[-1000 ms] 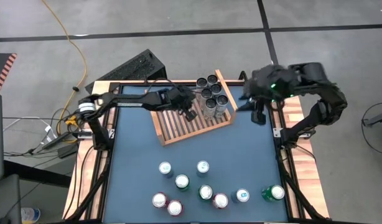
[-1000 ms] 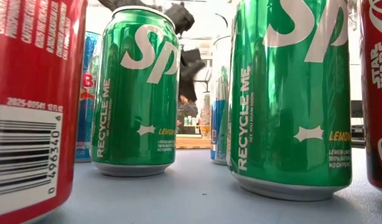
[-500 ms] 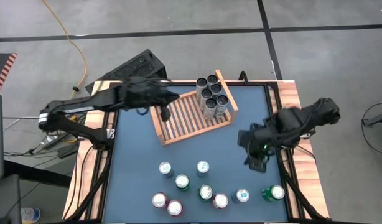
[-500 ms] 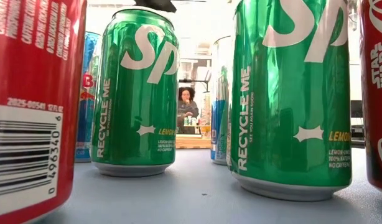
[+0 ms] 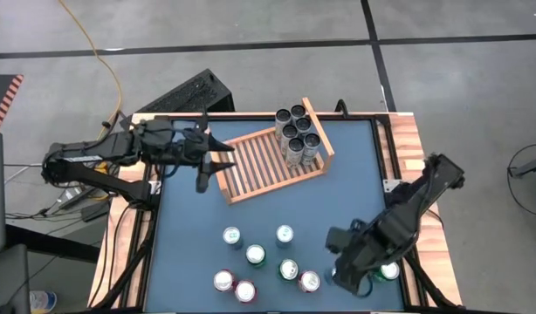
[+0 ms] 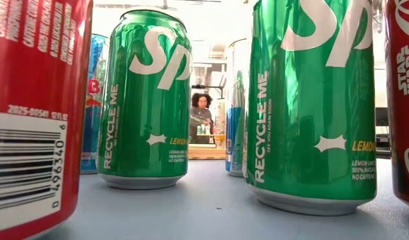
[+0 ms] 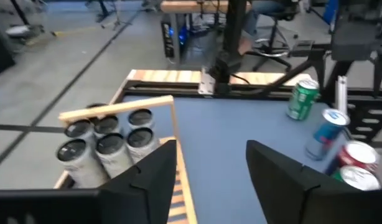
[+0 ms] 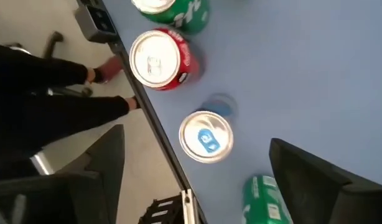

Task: Place canned beverage on shelf
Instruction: Put the blue soda can on the shelf

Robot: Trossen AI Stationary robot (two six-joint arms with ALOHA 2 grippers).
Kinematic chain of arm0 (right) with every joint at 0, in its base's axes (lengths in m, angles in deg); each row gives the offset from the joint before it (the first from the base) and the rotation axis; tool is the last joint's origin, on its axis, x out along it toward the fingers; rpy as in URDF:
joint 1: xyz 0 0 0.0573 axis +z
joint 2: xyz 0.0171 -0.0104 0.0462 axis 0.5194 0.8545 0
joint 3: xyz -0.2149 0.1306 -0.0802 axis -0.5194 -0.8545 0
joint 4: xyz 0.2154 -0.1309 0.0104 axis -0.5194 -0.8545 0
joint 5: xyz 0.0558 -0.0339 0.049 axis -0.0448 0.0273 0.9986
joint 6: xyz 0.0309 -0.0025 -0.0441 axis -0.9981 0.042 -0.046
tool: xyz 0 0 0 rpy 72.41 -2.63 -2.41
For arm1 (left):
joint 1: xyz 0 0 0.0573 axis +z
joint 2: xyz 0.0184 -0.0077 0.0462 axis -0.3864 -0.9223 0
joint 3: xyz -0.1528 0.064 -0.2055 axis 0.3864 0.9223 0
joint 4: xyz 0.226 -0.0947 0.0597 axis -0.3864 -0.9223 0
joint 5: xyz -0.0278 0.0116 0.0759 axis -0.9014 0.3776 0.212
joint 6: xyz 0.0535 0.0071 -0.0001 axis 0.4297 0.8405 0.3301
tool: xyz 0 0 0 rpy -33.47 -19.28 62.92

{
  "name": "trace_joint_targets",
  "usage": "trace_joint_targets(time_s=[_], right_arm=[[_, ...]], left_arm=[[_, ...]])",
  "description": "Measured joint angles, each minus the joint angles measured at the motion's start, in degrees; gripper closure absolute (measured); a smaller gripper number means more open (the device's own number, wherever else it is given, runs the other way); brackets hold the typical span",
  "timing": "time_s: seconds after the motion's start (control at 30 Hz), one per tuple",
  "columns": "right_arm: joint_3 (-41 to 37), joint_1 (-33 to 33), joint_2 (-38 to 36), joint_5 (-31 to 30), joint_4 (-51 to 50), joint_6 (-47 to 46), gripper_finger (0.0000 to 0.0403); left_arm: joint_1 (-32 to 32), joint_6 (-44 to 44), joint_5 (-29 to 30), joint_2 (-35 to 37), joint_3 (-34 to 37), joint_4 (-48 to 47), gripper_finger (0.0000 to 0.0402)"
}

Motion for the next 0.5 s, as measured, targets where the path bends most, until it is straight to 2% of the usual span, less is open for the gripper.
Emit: trace_joint_targets(time_s=[0.23,0.4,0.5], right_arm=[[0.0,-4.8,8.1,-1.0,1.6,13.0,0.0085],[0.0,-11.0,9.9,-1.1,1.8,26.7,0.0085],[0.0,-14.9,10.0,-1.1,2.1,30.8,0.0085]], left_arm=[[-2.4,-2.1,-0.7,-0.2,0.0,-2.3,0.0201],[-4.1,-5.8,-1.4,1.2,0.0,-5.2,0.02],[-5.3,-9.4,-2.4,2.7,0.0,-7.2,0.02]])
